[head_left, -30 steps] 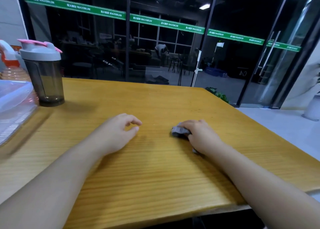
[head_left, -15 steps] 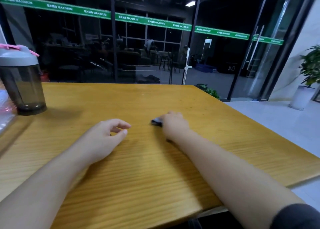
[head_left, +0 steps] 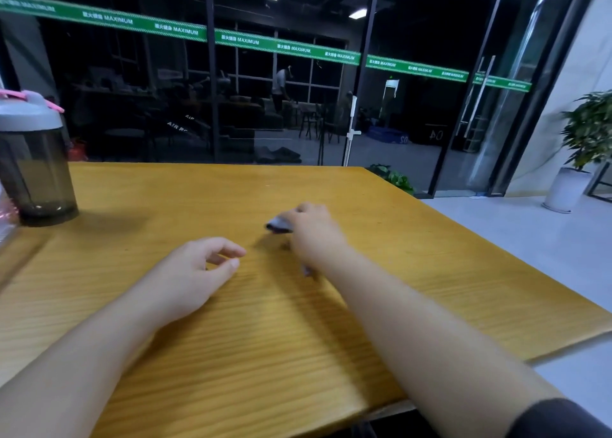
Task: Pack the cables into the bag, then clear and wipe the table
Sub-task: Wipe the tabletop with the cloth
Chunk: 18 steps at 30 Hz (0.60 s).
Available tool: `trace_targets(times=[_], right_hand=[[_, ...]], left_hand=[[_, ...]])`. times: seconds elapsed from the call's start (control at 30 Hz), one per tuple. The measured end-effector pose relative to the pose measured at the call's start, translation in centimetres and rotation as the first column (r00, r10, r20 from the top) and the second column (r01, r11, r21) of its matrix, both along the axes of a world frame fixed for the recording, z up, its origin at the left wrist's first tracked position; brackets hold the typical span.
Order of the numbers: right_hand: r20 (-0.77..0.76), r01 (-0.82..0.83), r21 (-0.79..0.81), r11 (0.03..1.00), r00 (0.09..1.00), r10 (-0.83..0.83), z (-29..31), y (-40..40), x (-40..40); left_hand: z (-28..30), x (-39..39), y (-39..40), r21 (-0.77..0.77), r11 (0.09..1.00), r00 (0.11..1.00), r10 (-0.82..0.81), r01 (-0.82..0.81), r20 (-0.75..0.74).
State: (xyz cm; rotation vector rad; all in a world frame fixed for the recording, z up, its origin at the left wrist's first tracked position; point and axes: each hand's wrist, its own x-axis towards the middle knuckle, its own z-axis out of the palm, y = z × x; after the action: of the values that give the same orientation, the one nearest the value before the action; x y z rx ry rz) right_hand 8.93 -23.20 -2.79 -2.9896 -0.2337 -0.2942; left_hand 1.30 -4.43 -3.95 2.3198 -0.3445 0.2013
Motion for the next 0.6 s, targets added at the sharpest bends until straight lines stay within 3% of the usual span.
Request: trace_targets(times=[0.07, 0.1, 0.23, 0.4, 0.6], right_hand=[[0.005, -0.131, -0.009, 0.991, 0.991, 0.131, -1.0, 2.4, 0.5], [-0.026, -0.120, -0.016, 0.993, 0.993, 0.119, -1.4, 2.4, 0.7], [-0.109, 0.169, -0.018, 0.985, 0.979, -0.170, -1.2, -4.0, 1.1], [-0.099, 0.575, -0.057, 0.816, 0.810, -0.578, -1.4, -16.5, -1.0], [-0.142, 0.746, -0.043, 0.664, 0.653, -0.743, -1.4, -24.6, -4.4]], left_hand=[[-0.1, 0.0, 0.0, -0.005, 1.000, 1.000, 0.005, -0.005, -0.005], [-0.1, 0.0, 0.1, -0.006, 1.000, 1.000, 0.010, -0.010, -0.013], [-0.1, 0.3, 0.0, -0.020, 1.000, 1.000, -0.003, 0.002, -0.026], [-0.5, 0.4, -0.6, 0.005, 0.999, 0.998, -0.051, 0.051, -0.021], [-0.5, 0.0, -1.2, 0.031, 0.996, 0.996, -0.086, 0.087, -0.032]])
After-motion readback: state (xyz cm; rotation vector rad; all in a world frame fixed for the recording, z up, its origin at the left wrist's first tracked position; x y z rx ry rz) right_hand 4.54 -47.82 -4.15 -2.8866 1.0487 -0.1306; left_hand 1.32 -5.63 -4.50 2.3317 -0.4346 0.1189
